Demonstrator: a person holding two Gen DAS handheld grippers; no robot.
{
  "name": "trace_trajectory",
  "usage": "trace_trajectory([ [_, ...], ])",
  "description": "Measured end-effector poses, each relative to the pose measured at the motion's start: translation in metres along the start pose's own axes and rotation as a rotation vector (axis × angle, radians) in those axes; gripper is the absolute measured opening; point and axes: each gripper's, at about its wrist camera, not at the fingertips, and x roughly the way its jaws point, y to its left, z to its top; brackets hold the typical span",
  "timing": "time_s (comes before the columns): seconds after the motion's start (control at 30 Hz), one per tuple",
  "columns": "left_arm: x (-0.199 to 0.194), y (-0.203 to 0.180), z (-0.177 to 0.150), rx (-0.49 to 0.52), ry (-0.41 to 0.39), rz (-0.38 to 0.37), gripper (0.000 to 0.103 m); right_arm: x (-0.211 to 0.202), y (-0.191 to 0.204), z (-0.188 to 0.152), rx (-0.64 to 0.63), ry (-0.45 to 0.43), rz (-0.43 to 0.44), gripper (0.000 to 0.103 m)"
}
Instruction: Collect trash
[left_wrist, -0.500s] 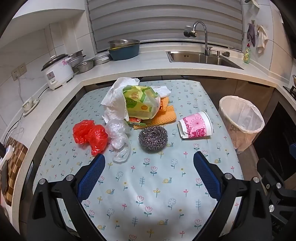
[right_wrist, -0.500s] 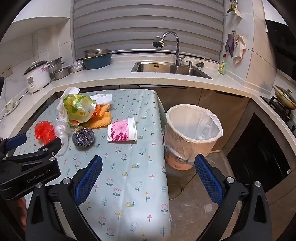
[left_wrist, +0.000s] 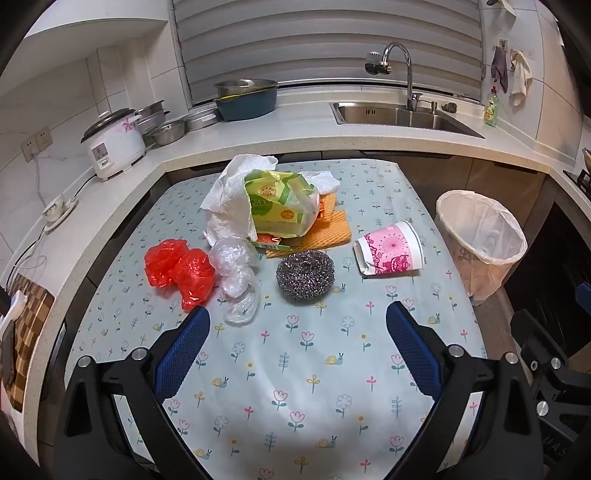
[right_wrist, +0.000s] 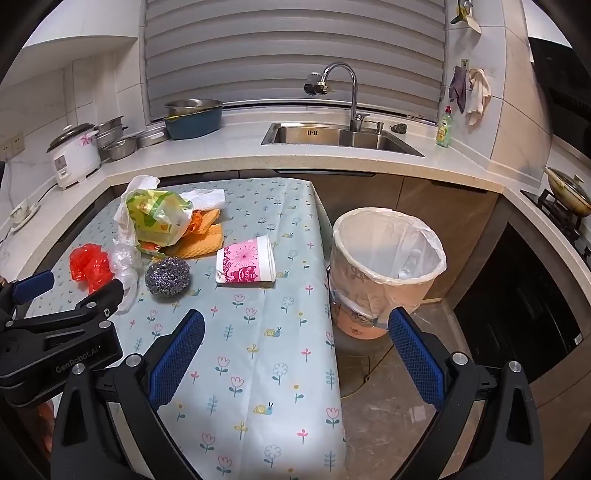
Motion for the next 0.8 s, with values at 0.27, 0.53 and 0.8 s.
trace_trajectory([
  [0.27,-0.0015,0.002,0.0021,0.0,0.002,-0.01,0.092,0.0004,-0.002,0.0009,0.0,-0.004,-0.003,0.096],
  [0.53,0.0012,0.0037,0.0027,0.016,0.0,-0.017,0.092,0.0019,-0.0038,-0.0002,0.007,-0.006,-0.009,0.096],
  [0.8,0.0022,0.0031,0.0024,0.014,-0.005,-0.017,0.092,0.0022,-0.0045,0.0,0.007,-0.006,-0.008,0.096],
])
